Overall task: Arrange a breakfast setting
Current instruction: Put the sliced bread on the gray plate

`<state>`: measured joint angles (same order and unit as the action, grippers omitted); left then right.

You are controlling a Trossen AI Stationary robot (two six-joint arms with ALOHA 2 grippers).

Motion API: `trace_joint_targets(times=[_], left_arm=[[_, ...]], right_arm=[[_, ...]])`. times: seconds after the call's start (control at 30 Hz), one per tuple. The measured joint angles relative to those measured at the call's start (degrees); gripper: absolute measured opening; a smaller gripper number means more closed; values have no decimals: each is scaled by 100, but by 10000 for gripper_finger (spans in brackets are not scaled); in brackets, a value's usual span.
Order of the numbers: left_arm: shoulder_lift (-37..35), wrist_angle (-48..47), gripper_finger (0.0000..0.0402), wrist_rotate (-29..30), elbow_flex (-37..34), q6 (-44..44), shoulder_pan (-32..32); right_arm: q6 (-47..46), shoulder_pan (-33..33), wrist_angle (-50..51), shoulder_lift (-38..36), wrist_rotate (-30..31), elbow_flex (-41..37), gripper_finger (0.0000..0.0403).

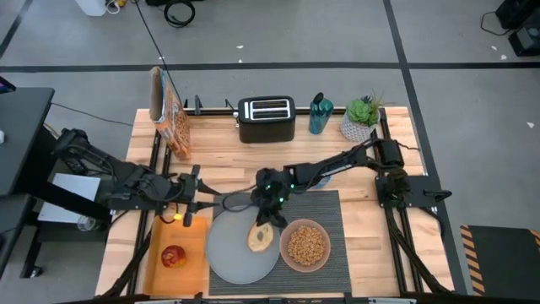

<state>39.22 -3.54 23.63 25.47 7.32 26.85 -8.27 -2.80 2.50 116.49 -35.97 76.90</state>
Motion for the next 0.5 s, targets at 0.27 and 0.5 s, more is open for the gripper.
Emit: trace_joint_targets(times=[0.27,0.5], left_arm=[[-1,-482,153,5,357,-16,168],[0,-518,153,-182,357,50,168]], right_arm=[[-120,-175,-5,308,-120,10,52],[-76,-175,15,341,-124,2,81]])
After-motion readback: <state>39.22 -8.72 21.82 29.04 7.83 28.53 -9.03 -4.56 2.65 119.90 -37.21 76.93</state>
